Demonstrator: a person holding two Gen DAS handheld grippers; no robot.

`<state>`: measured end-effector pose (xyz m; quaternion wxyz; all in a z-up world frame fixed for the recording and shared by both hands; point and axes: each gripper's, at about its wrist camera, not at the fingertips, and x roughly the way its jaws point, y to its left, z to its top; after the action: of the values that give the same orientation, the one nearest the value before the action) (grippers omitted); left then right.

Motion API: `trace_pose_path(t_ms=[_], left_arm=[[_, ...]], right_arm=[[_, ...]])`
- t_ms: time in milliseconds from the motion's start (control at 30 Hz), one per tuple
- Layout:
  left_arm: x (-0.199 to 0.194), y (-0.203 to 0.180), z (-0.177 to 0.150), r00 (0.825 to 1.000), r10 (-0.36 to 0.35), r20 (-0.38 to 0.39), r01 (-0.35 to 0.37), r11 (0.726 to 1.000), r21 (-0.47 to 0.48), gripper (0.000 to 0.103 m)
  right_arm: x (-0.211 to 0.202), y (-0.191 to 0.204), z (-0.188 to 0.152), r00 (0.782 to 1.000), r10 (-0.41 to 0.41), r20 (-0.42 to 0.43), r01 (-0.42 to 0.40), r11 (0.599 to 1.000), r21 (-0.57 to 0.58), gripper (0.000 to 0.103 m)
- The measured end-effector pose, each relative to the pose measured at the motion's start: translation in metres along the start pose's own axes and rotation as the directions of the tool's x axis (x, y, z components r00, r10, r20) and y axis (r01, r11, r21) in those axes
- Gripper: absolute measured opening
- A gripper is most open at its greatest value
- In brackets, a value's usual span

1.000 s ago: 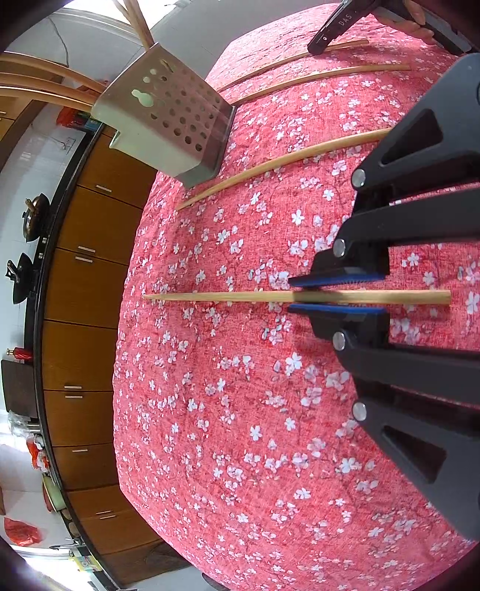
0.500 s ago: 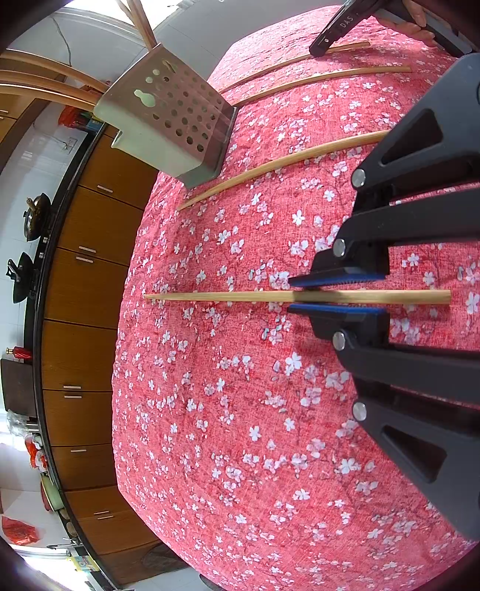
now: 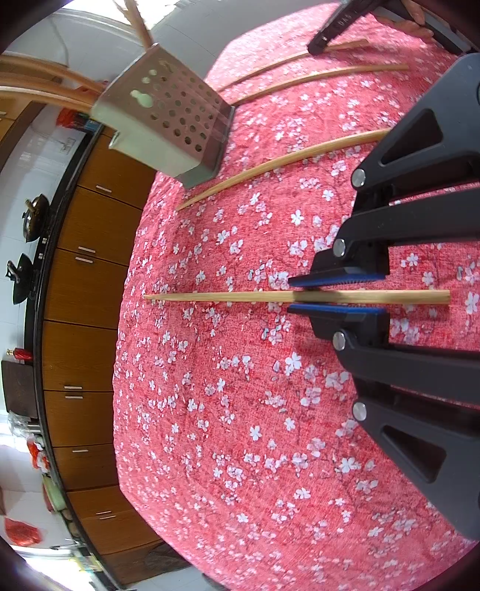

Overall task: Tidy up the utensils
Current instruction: 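Hold the grasped chopsticks on the tablecloth with both grippers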

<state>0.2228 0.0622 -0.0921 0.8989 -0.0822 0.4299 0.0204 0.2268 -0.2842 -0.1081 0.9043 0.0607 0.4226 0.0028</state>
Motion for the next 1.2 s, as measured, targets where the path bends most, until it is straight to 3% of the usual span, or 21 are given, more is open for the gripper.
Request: trace_pose_path(t_ms=[100, 1067, 1200], left_arm=[[-0.005, -0.006, -0.006, 1.0, 0.008, -0.004, -0.007, 0.999, 0.039, 0.014], [-0.013, -0.004, -0.015, 1.0, -0.009, 0.0, 0.009, 0.999, 0.038, 0.014], [-0.016, -0.006, -0.016, 1.0, 0.015, 0.0, -0.015, 0.998, 0.064, 0.014]], right_arm=[[-0.004, 0.002, -0.003, 1.0, 0.002, -0.001, -0.002, 1.0, -0.007, 0.009], [-0.009, 0.001, -0.005, 1.0, 0.011, -0.004, -0.011, 1.0, -0.004, 0.01], [-0.009, 0.0, -0.005, 1.0, 0.012, -0.004, -0.012, 1.0, -0.003, 0.01]])
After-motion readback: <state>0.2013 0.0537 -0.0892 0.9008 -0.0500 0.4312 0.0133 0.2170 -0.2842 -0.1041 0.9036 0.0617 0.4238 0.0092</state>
